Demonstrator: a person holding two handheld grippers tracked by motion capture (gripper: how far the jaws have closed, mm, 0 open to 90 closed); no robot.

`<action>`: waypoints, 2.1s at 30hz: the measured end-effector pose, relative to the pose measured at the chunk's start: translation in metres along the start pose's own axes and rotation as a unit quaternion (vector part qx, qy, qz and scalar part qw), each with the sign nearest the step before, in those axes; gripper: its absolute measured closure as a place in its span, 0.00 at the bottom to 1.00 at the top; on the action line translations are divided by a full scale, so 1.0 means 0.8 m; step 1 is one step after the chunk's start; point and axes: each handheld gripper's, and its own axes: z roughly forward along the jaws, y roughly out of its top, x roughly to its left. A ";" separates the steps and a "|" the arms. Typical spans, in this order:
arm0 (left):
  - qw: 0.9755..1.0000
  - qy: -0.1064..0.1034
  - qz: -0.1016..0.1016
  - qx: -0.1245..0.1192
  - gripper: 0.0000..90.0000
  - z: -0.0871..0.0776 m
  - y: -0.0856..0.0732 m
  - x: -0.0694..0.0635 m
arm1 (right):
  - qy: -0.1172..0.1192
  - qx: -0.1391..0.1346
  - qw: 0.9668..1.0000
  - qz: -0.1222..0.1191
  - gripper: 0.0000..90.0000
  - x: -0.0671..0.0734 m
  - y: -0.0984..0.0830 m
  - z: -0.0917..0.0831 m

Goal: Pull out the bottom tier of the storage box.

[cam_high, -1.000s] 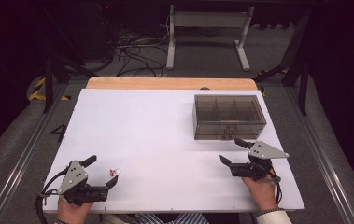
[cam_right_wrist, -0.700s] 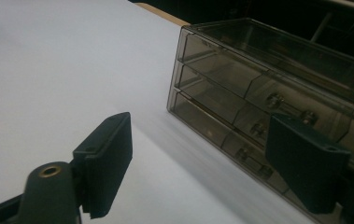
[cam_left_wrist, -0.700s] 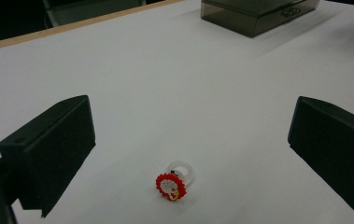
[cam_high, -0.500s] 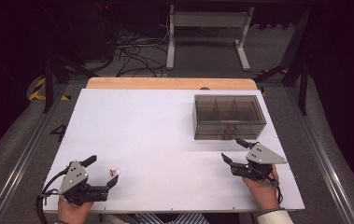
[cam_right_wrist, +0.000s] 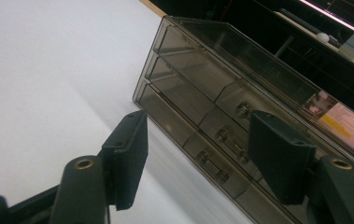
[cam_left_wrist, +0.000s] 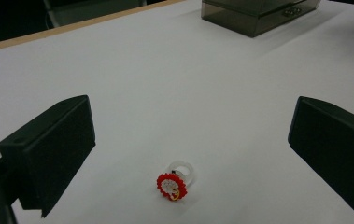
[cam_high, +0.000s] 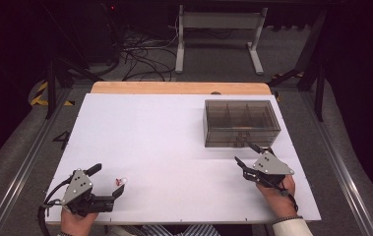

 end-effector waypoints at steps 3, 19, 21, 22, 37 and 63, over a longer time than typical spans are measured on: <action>1.000 0.000 0.000 0.000 0.02 0.000 0.000 0.000 | -0.006 0.003 1.000 -0.007 0.46 0.002 0.001 0.001; 1.000 0.000 0.001 0.001 0.02 0.001 0.000 0.000 | -0.063 0.047 0.991 -0.111 0.57 0.017 -0.004 0.023; 1.000 0.000 0.000 0.001 0.02 0.001 0.000 0.000 | -0.065 0.048 0.990 -0.116 0.57 0.019 -0.004 0.023; 1.000 0.000 0.000 0.001 0.02 0.001 0.000 0.000 | -0.065 0.048 0.990 -0.116 0.57 0.019 -0.004 0.023; 1.000 -0.002 0.003 0.003 0.02 0.001 0.000 0.000 | -0.117 0.079 0.975 -0.171 0.65 0.034 -0.008 0.042; 1.000 -0.002 0.005 0.003 0.01 0.001 0.000 -0.001 | -0.138 0.108 0.958 -0.227 0.71 0.045 -0.020 0.066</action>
